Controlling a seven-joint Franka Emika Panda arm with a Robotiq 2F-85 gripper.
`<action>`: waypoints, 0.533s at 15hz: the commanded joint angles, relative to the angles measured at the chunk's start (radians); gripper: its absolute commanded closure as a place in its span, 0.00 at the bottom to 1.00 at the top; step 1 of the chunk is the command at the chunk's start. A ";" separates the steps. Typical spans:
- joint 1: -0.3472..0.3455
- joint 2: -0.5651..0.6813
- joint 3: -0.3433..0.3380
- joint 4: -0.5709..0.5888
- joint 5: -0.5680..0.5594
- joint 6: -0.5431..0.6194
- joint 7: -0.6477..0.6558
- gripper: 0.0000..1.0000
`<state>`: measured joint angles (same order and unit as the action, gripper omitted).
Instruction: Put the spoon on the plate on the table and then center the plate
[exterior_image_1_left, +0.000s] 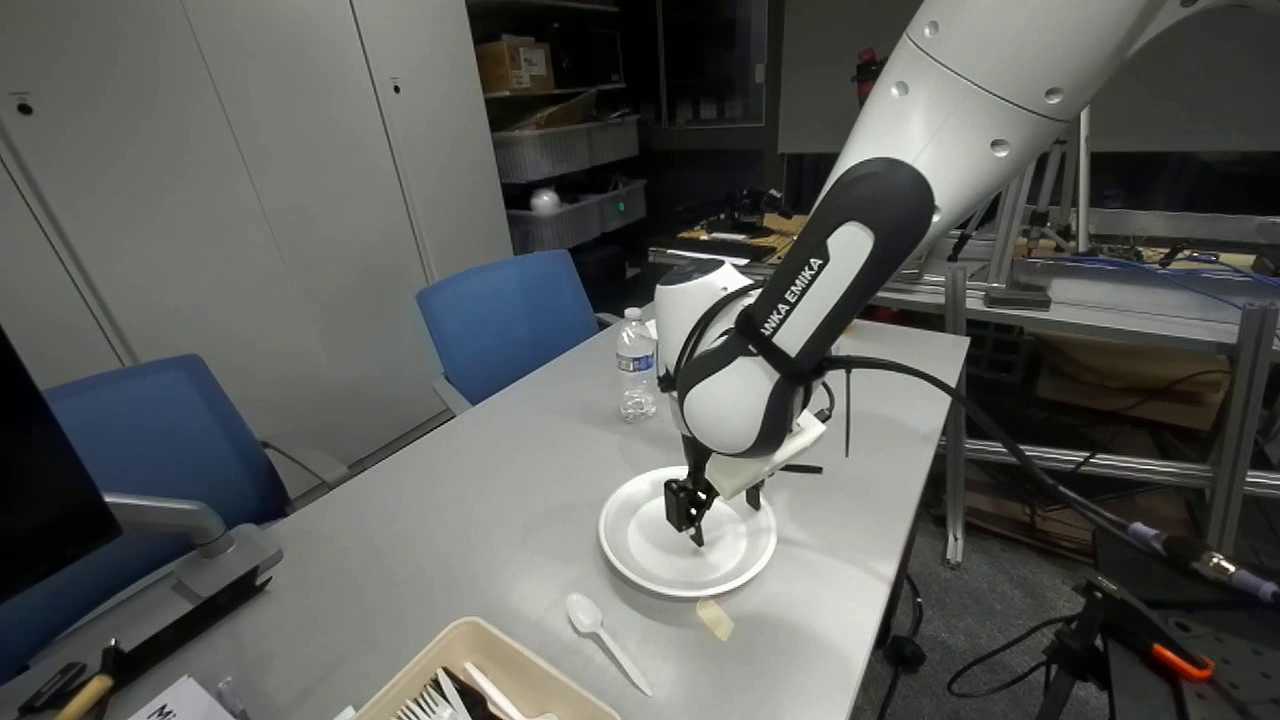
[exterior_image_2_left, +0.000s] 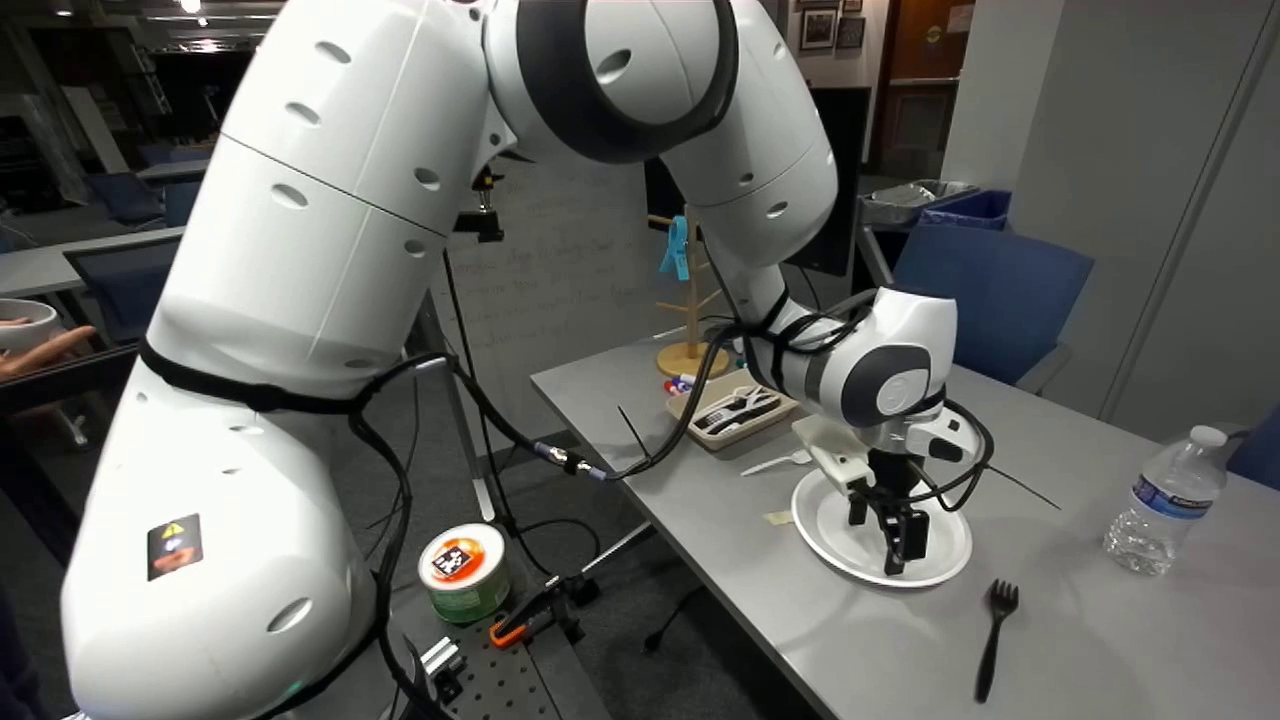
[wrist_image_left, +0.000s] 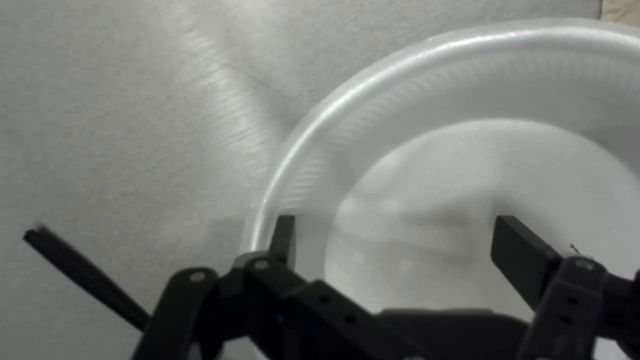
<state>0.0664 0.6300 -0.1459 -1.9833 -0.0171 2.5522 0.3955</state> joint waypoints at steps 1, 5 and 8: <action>0.006 -0.076 0.000 -0.095 0.014 0.028 0.004 0.00; 0.005 -0.102 0.014 -0.146 0.023 0.033 0.006 0.00; 0.037 -0.111 -0.004 -0.145 -0.016 0.037 0.021 0.00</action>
<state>0.0727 0.5564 -0.1378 -2.0949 -0.0151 2.5627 0.3957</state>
